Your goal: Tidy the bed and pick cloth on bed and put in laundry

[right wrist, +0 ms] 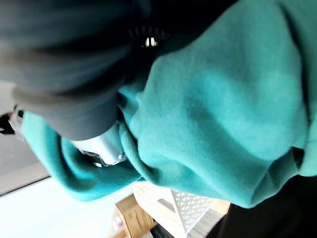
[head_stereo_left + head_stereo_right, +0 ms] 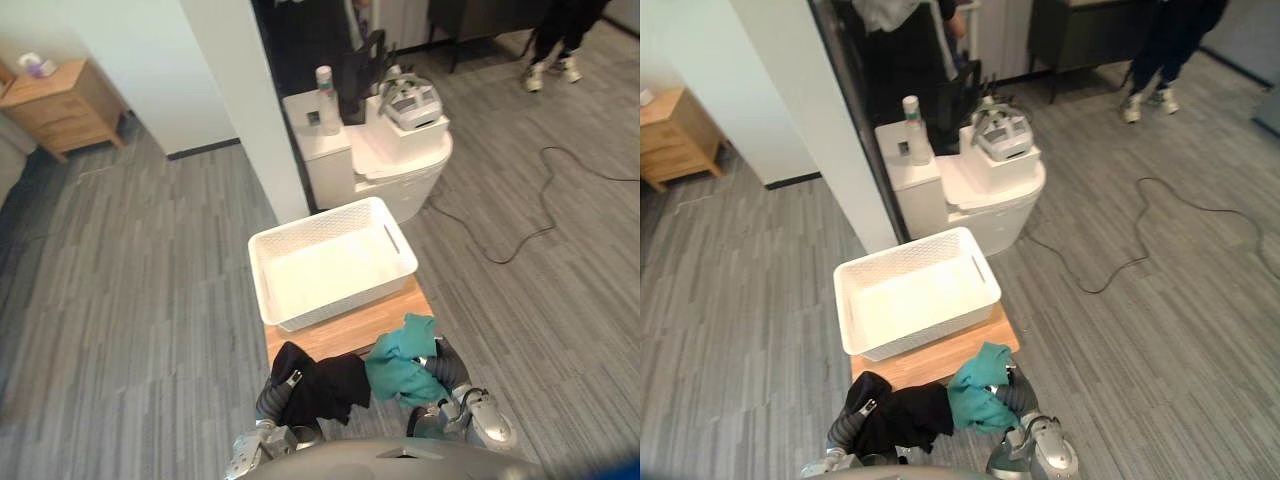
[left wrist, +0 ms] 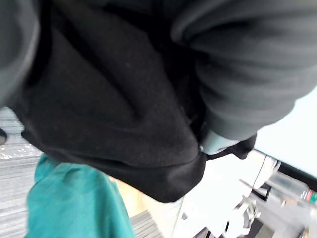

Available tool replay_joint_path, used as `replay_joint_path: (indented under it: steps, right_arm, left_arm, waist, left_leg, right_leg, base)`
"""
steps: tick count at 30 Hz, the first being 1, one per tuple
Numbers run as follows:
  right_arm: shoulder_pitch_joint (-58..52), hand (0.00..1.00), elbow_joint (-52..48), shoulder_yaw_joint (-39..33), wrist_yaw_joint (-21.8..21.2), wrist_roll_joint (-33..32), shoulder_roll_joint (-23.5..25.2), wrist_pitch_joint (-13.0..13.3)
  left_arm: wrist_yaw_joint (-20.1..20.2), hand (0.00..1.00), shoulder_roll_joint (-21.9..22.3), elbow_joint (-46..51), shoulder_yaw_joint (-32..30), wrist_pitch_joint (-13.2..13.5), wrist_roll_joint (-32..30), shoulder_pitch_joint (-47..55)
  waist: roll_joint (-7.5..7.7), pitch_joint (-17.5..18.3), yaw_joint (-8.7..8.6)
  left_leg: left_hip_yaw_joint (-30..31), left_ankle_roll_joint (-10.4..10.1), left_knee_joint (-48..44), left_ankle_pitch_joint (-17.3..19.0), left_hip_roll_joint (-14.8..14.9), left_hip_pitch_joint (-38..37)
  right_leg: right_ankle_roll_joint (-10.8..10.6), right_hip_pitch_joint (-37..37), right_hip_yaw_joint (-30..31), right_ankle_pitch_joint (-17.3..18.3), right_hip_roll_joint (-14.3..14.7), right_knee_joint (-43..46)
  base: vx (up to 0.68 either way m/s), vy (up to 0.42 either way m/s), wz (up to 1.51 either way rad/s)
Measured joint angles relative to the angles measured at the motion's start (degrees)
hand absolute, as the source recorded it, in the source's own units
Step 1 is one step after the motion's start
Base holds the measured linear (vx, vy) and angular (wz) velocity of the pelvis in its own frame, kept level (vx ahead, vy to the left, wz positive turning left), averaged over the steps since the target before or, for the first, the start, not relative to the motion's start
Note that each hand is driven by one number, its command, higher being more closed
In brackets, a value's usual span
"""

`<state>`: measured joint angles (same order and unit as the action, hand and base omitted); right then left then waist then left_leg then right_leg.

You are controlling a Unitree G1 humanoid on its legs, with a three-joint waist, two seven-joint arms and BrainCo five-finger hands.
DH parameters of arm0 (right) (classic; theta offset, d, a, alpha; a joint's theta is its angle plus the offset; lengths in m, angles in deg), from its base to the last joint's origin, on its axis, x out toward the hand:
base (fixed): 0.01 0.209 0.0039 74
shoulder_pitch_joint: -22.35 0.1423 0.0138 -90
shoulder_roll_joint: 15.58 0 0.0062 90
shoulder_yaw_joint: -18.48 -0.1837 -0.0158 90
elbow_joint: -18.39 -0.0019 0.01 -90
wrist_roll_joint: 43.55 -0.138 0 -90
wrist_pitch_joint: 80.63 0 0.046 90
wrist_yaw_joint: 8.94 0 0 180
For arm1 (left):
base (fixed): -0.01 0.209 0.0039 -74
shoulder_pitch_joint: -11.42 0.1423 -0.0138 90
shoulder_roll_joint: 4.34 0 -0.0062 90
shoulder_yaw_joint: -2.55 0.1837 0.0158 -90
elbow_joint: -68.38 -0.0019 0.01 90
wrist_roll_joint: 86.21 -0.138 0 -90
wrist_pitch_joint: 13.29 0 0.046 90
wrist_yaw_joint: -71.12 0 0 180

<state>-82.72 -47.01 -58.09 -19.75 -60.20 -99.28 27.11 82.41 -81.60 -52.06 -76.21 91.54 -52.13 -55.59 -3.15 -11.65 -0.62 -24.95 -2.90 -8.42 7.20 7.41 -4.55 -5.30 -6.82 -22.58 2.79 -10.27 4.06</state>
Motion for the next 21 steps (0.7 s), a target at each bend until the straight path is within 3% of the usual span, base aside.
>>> replay_joint_path:
  steps: [3,6,7,8,9,11,13,15,16,17,19,21]
  right_arm:
    - [0.3,1.0,-1.26,1.71,0.2,0.61,1.03,-0.55]
    - [0.79,1.0,-1.26,2.19,1.37,1.26,1.94,-0.75]
    - [0.89,1.0,-1.27,2.52,1.93,1.26,1.89,-1.03]
    - [0.74,1.0,-1.29,2.83,2.74,1.23,1.93,-1.13]
    - [0.65,1.0,-1.33,2.81,3.64,1.22,1.93,-1.15]
    - [-1.03,1.0,-2.66,2.76,5.38,1.21,2.25,-1.12]
    - [-3.07,1.0,-3.49,2.88,6.76,1.24,2.31,-0.65]
    - [-2.6,1.0,-3.56,3.0,7.18,1.26,3.2,0.35]
    - [-2.37,1.0,-3.54,2.99,7.18,1.26,3.33,0.67]
    - [-2.13,1.0,-3.5,2.93,7.19,1.25,3.93,1.01]
    - [-2.08,1.0,-3.55,2.87,7.23,1.23,3.84,1.61]
    - [-1.66,1.0,-3.59,3.5,7.15,1.19,3.53,2.14]
  left_arm:
    - [0.0,1.0,-1.75,1.2,-0.1,-0.57,-1.1,0.18]
    - [-0.17,1.0,-2.29,1.49,-0.09,-1.34,-1.24,0.18]
    - [-0.25,1.0,-2.29,2.12,-0.06,-2.01,-1.6,0.21]
    - [-0.27,1.0,-2.37,2.78,0.06,-2.73,-2.17,0.14]
    - [-0.39,1.0,-1.98,2.71,0.81,-3.35,-2.39,-0.19]
    - [-0.39,1.0,-3.19,3.61,2.7,-3.54,-4.32,-0.2]
    - [-0.46,1.0,-4.36,4.1,3.23,-4.24,-4.24,-0.41]
    - [-0.45,1.0,-5.23,3.9,3.19,-4.54,-4.16,-1.32]
    - [-0.44,1.0,-5.26,3.8,3.18,-4.63,-4.07,-1.64]
    - [-0.35,1.0,-5.79,3.64,3.1,-4.77,-3.91,-2.07]
    - [-0.07,1.0,-5.66,3.39,2.85,-5.35,-3.85,-2.23]
    - [0.01,1.0,-5.6,3.39,1.91,-5.53,-3.85,-1.95]
  waist:
    - [2.53,1.05,1.49]
    - [3.02,1.36,1.31]
    - [3.02,1.32,1.26]
    - [3.19,1.11,0.82]
    - [3.62,0.79,0.01]
    - [4.56,0.27,-0.53]
    - [5.49,0.34,-1.24]
    - [5.96,0.43,-1.6]
    - [6.03,0.47,-1.59]
    - [6.99,0.92,-1.65]
    - [5.52,1.3,-1.78]
    - [5.29,1.47,-1.58]
  left_leg:
    - [1.58,0.85,4.52,-1.67,-3.0,-1.46]
    - [2.09,0.93,4.77,-1.63,-3.37,-1.79]
    - [2.09,1.0,5.12,-1.58,-3.6,-2.25]
    - [2.21,1.24,5.98,-1.28,-3.94,-3.05]
    - [3.42,1.52,6.26,-1.03,-4.37,-3.82]
    - [4.8,1.72,6.31,-0.44,-4.84,-5.57]
    - [6.33,1.84,6.28,-0.24,-5.27,-6.86]
    - [6.9,1.66,5.97,-0.88,-4.91,-5.96]
    - [7.06,1.55,5.69,-0.97,-4.82,-5.4]
    - [7.86,1.1,5.24,-1.04,-4.81,-4.58]
    - [8.3,-0.11,6.22,-1.82,-3.07,-4.49]
    - [8.14,-0.92,6.64,-2.31,-2.08,-4.59]
  right_leg:
    - [-0.63,-1.87,0.06,-0.3,-0.89,-3.74]
    - [-0.53,-2.51,-0.13,0.02,-1.15,-3.01]
    - [-0.38,-1.51,-0.13,1.28,-1.69,-0.12]
    - [-0.8,0.84,-0.04,4.04,-3.31,7.29]
    - [0.21,4.72,1.22,5.86,-5.56,17.83]
    - [0.38,9.56,5.47,5.48,-8.23,30.51]
    - [0.71,10.18,6.94,5.52,-10.06,35.06]
    - [1.58,10.13,7.72,9.45,-9.49,30.71]
    - [1.74,10.07,7.9,9.14,-9.18,27.45]
    - [1.43,8.78,9.17,6.63,-7.64,21.4]
    - [0.2,5.76,9.52,5.66,-4.74,15.24]
    - [-0.73,3.12,9.07,5.1,-2.77,9.76]
  base:
    - [0.16,0.096,0.38]
    - [0.11,0.022,0.11]
    - [0.06,0.033,0.03]
    - [-0.01,0.05,0.15]
    - [-0.03,0.046,0.27]
    - [-0.03,-0.005,0.38]
    - [0.03,-0.039,0.35]
    - [0.06,-0.064,0.26]
    - [0.02,-0.09,0.24]
    - [0.0,-0.079,0.17]
    - [0.03,-0.121,0.06]
    - [0.01,-0.126,-0.09]
